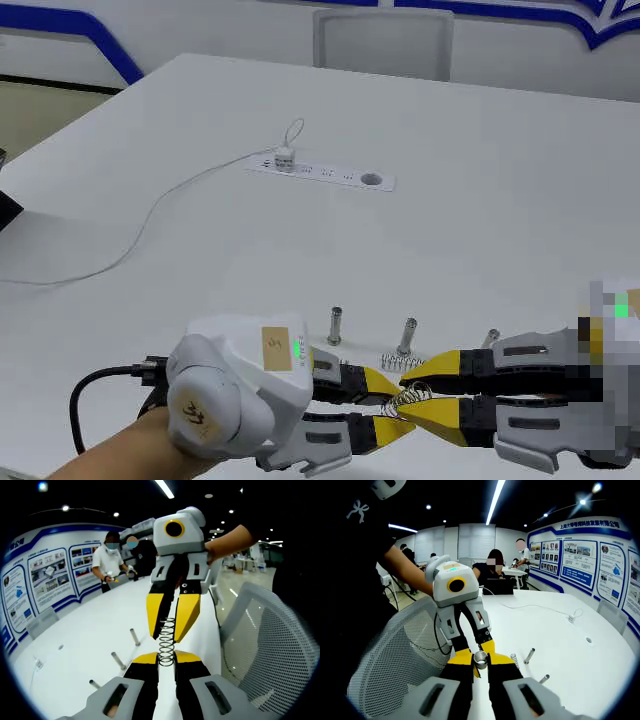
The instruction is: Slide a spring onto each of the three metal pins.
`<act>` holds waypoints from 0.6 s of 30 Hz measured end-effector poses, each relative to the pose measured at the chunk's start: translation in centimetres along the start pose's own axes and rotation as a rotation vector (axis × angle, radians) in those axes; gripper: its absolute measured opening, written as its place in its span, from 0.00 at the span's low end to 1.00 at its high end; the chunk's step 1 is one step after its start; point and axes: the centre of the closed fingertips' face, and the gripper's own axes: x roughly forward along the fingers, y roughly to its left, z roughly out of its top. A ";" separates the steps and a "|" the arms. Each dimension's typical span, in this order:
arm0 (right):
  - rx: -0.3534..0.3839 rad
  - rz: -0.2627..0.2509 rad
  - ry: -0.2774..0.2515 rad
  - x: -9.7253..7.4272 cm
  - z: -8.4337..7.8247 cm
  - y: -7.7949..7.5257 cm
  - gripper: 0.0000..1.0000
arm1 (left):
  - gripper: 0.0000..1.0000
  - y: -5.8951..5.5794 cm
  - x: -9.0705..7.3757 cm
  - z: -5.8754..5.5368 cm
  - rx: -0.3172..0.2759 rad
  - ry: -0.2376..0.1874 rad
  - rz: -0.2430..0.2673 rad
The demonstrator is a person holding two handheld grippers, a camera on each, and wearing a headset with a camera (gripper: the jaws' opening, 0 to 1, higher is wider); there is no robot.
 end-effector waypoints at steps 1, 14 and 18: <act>0.002 -0.002 -0.001 0.0 0.0 0.0 0.10 | 0.11 0.0 0.0 0.0 -0.003 -0.002 0.002; 0.007 -0.033 -0.002 -0.1 0.6 -0.8 0.10 | 0.20 1.2 -0.5 -1.2 -0.078 0.002 0.055; 0.015 -0.056 0.003 -0.5 0.3 -1.5 0.11 | 0.27 2.1 -1.3 -1.7 -0.123 -0.014 0.109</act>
